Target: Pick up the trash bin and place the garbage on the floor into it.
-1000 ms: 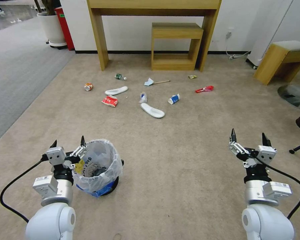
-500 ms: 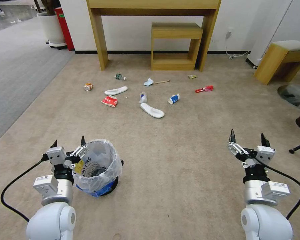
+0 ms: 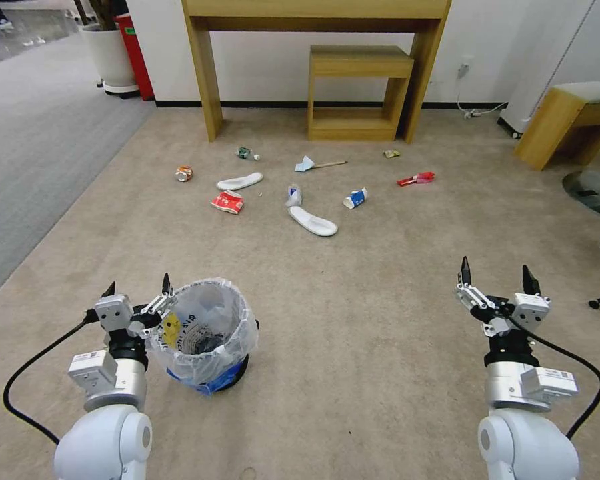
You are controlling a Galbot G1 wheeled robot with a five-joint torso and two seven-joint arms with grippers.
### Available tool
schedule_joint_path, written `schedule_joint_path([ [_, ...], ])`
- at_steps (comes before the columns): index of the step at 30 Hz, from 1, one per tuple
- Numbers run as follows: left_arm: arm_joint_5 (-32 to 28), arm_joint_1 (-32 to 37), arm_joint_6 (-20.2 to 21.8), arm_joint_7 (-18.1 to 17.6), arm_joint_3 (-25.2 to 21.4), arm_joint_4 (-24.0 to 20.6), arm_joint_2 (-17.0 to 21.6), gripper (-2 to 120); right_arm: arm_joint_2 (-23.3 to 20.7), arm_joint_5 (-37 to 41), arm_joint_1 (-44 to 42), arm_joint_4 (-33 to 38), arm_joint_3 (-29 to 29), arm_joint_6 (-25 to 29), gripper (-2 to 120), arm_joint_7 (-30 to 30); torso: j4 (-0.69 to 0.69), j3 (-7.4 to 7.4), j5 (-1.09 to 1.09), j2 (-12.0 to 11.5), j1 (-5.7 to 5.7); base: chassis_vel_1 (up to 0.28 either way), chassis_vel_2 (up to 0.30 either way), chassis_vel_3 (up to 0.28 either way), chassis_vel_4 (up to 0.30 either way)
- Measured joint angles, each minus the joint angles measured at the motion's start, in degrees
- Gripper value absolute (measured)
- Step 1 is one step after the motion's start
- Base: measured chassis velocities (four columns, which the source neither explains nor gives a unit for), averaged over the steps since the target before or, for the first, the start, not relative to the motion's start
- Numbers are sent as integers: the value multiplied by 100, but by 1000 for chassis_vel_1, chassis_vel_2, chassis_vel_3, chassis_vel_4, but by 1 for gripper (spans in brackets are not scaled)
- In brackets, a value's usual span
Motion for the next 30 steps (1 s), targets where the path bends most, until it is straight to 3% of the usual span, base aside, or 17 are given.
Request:
schedule_joint_path([
  [30,9,-11,-46,27,-6,34,-21,100,1,-48,40,-6,10,-186,100,42,0,0,0,0,0,-23,21,21,-23],
])
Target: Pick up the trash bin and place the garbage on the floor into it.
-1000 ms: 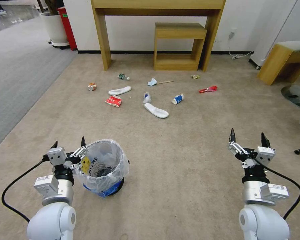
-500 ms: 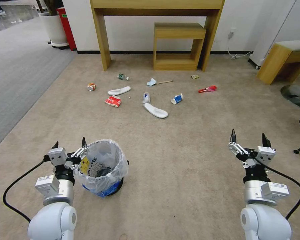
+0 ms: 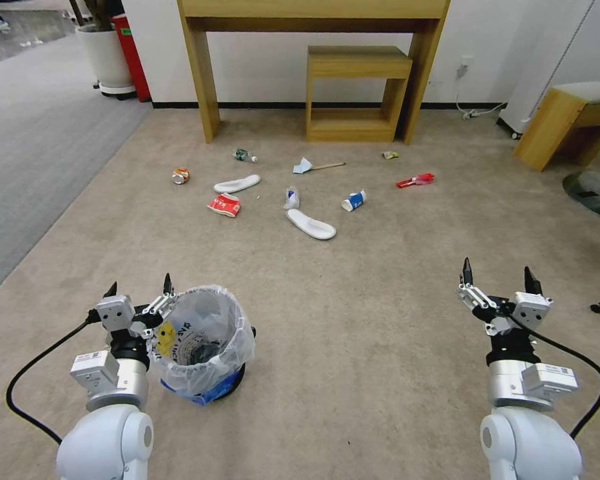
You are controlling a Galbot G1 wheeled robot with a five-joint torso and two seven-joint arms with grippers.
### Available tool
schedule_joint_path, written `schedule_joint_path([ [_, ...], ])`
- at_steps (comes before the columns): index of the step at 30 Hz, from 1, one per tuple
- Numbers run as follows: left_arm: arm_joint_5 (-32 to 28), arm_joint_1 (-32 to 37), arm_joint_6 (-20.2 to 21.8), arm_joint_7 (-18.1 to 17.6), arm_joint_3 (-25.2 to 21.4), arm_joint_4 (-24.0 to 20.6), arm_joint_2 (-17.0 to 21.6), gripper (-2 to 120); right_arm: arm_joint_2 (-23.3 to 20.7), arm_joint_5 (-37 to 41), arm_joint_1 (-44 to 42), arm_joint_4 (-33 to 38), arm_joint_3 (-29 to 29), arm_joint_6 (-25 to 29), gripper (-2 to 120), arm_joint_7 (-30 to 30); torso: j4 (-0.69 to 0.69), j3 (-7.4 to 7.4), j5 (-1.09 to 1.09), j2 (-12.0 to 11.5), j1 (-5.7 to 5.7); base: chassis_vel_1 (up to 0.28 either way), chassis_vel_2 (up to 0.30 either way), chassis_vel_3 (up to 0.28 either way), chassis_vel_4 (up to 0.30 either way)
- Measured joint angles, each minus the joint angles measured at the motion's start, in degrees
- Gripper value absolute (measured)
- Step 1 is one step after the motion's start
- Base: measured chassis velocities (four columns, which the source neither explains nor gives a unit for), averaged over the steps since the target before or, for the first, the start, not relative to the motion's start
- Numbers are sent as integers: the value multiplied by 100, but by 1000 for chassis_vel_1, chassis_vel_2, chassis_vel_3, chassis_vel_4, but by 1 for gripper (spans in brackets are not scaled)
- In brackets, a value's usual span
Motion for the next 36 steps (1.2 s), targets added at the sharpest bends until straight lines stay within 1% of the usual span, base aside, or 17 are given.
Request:
schedule_joint_path([
  [36,14,30,-4,0,-2,-50,6,100,-9,-8,-28,14,-4,39,100,-26,0,0,0,0,0,-52,52,50,-51],
])
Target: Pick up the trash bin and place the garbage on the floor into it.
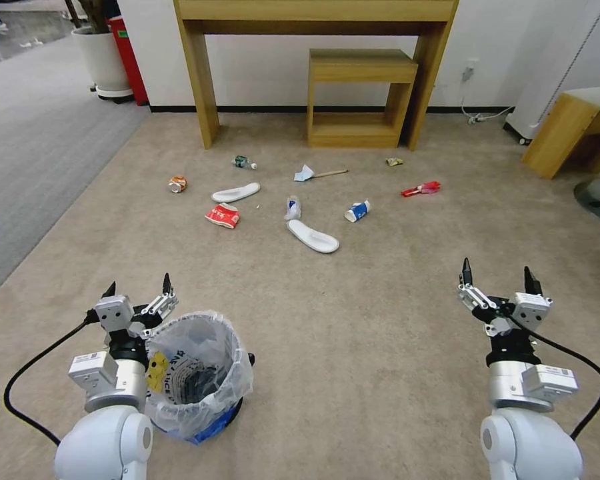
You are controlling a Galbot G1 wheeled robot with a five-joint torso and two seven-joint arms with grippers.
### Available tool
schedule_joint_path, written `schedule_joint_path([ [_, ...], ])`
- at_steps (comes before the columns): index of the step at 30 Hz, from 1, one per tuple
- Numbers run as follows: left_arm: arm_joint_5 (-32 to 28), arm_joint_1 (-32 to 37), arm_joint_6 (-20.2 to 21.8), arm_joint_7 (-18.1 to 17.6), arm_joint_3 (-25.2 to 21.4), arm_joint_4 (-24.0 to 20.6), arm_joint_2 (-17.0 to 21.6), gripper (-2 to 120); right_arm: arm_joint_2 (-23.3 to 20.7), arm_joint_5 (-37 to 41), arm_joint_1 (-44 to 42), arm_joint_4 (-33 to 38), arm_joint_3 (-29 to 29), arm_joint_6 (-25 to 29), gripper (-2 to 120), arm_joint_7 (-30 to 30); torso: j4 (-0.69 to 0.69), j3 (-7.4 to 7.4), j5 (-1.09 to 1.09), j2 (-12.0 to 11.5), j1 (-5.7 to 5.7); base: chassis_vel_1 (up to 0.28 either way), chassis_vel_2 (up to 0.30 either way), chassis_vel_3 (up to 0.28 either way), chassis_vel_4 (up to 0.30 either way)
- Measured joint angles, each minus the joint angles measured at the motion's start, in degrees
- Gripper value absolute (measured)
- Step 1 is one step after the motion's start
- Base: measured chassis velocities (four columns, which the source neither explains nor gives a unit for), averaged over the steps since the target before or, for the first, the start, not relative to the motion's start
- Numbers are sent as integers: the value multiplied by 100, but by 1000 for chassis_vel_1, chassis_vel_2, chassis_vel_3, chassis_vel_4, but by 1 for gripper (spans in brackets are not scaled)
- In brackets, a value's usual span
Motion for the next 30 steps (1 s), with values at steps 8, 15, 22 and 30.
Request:
schedule_joint_path([
  [8,11,-14,46,-2,2,3,15,100,-43,46,14,-11,-2,-2,100,22,0,0,0,0,-1,-30,30,24,-33],
  [15,36,-20,49,-2,8,31,3,100,-45,50,44,-47,-5,-6,100,29,0,0,0,0,0,-48,62,47,-49],
  [22,111,13,166,-67,-9,9,16,99,-43,72,58,-125,-41,132,100,88,0,0,0,0,0,-5,8,5,-4],
  [30,-28,53,385,-222,-28,-38,136,99,-144,170,35,-108,-17,113,100,63,0,0,-1,0,0,0,0,0,0],
])
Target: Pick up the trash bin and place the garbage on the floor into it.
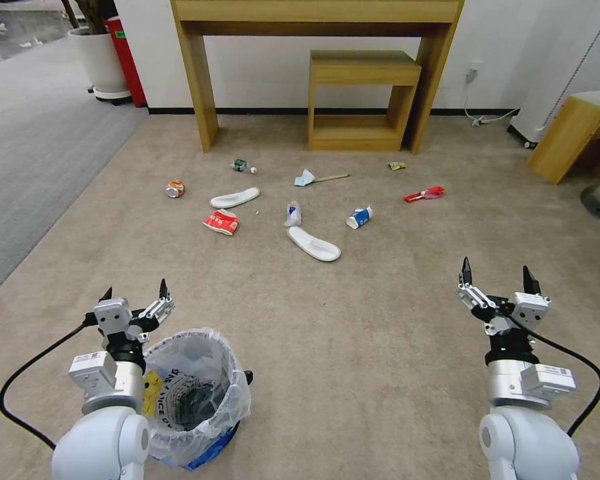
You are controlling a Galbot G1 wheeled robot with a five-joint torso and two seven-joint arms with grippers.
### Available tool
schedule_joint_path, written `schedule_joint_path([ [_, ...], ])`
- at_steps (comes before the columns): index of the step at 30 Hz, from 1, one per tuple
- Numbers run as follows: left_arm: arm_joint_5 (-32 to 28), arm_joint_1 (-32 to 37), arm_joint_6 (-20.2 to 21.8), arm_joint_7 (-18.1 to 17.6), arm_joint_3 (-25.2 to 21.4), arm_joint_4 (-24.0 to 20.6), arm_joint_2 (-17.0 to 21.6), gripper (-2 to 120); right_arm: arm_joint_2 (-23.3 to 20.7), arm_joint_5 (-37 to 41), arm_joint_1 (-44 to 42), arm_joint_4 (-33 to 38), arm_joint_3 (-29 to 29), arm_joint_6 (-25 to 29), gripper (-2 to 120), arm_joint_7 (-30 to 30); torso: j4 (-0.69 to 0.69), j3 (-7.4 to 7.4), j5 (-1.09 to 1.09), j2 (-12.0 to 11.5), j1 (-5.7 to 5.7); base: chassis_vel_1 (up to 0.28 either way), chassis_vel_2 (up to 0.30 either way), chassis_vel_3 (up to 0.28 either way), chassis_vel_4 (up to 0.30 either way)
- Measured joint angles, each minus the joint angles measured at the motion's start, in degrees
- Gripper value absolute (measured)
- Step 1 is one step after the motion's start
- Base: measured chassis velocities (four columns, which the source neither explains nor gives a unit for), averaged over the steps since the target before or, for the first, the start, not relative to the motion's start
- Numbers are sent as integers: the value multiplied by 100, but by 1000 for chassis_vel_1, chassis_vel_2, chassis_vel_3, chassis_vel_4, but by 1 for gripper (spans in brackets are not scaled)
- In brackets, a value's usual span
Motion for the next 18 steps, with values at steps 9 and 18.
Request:
schedule_joint_path([
  [9,-824,153,1368,-600,-17,-382,319,100,-119,65,-58,34,61,-22,100,-10,0,0,0,0,0,0,0,0,0],
  [18,-2185,533,2514,-1643,-167,-803,987,100,-364,236,-87,83,176,-52,100,9,0,0,0,0,0,0,0,0,0],
])
